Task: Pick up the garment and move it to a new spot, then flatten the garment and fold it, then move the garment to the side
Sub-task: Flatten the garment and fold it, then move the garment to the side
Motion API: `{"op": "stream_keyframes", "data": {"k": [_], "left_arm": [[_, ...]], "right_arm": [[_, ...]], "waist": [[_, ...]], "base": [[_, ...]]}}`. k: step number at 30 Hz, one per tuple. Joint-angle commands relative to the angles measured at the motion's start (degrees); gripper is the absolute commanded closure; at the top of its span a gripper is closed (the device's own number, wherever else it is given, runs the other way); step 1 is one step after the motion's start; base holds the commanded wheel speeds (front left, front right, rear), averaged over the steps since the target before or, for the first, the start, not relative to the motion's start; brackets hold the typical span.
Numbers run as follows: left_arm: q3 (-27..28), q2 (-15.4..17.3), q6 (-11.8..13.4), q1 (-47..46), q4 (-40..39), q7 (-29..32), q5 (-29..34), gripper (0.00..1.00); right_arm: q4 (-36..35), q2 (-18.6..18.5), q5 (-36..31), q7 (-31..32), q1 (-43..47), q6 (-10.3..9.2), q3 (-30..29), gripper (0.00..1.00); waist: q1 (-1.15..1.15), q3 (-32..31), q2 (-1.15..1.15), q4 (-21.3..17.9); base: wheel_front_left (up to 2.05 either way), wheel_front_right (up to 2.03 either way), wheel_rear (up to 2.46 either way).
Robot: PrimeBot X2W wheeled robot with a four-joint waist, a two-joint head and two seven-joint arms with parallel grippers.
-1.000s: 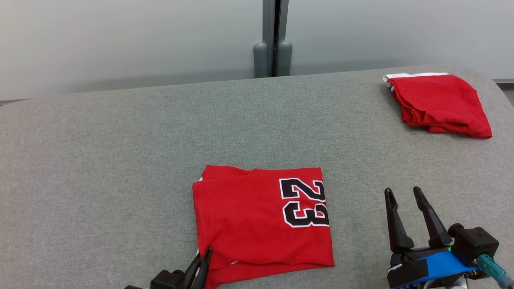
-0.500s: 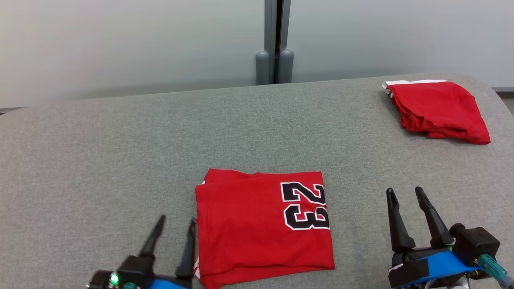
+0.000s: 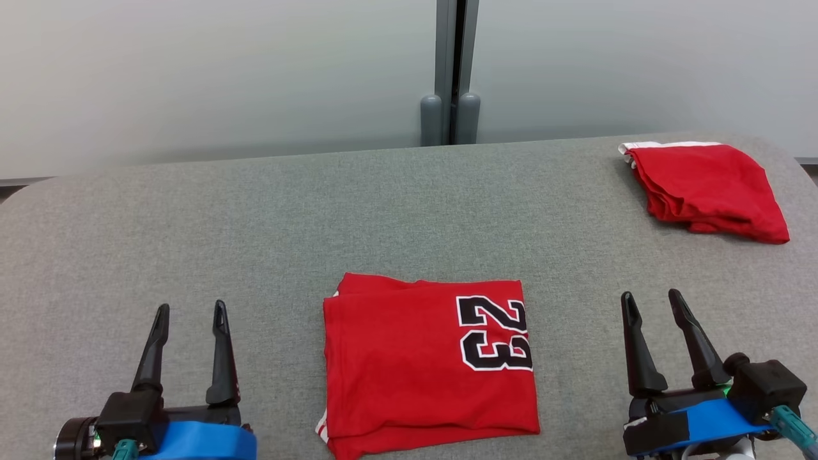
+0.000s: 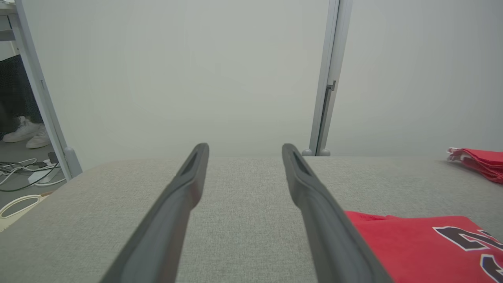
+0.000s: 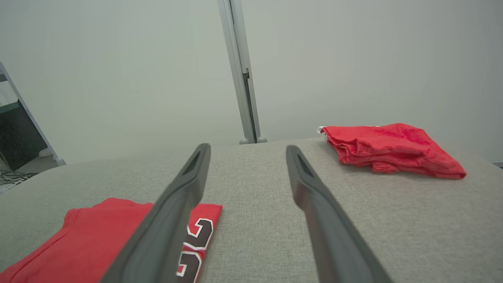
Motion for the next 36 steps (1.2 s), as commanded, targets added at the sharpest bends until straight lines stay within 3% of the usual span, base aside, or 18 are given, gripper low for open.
{"op": "stream_keyframes", "data": {"k": [1, 14, 36], "left_arm": [[0.59, 0.02, 0.42, 0.60, -0.20, -0.22, 0.57, 0.00], [4.22, 0.52, -0.50, 3.67, -1.04, -0.22, 1.40, 0.00], [4.29, 0.43, 0.31, 3.54, 0.21, -0.23, 3.03, 0.00]], "right_arm": [[-0.47, 0.01, -0.19, -0.15, 0.77, 0.03, 0.02, 0.00], [-1.30, 0.01, -1.68, 0.07, 3.62, 0.03, -0.63, 0.00], [-0.52, 0.01, -1.12, 2.77, 4.32, 0.03, -1.21, 0.00]], "waist": [[0.00, -0.29, 0.00, 0.19], [0.00, -1.16, 0.00, 1.19], [0.00, -0.95, 0.00, 1.35]], "base": [[0.00, 0.00, 0.00], [0.00, 0.00, 0.00], [0.00, 0.00, 0.00]]}}
